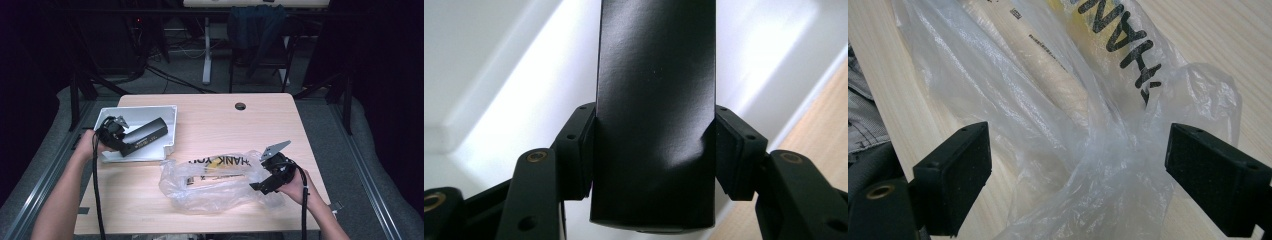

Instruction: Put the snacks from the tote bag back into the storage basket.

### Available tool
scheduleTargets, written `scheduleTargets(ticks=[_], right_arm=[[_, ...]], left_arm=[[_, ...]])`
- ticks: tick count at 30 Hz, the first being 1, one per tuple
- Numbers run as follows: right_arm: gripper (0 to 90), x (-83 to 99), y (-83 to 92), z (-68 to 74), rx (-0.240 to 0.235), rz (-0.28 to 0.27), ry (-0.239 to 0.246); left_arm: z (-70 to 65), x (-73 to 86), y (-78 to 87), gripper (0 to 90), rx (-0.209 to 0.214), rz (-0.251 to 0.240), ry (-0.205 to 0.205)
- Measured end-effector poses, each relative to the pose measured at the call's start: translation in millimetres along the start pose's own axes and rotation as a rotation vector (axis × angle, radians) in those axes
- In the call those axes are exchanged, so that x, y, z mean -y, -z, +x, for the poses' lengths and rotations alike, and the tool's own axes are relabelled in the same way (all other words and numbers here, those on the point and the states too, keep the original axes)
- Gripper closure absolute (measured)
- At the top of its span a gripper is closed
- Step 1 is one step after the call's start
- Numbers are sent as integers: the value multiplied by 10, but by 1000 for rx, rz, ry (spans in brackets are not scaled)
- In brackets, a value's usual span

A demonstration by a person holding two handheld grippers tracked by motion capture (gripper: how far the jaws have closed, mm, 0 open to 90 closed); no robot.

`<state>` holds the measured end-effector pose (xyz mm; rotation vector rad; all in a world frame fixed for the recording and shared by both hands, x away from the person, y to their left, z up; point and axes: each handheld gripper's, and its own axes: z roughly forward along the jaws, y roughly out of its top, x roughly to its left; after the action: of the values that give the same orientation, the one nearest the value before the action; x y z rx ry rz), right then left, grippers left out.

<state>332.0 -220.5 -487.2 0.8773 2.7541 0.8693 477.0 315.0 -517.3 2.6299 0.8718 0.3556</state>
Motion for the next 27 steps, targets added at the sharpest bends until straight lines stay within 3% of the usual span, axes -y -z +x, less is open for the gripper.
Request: scheduleTargets(ticks=[6,12,15,17,22,25,27], right_arm=[[112,-5,-11,4,0,3,1],[113,3,-1,3,3,0,1],[109,4,5,6,5,-5,-2],[108,3,7,3,0,-8,-7],[110,2,30,0,12,-18,-2],[113,6,33,1,16,-19,-5],[116,9,29,4,17,-22,-8]], left_arm=[[56,48,-79,415,22,-21,39],[80,54,-36,284,11,-60,89],[97,36,65,275,38,-132,163],[98,13,122,292,20,-184,194],[90,-120,193,433,-46,-231,285],[62,-219,187,550,-102,-263,352],[36,-291,149,624,-159,-250,384]])
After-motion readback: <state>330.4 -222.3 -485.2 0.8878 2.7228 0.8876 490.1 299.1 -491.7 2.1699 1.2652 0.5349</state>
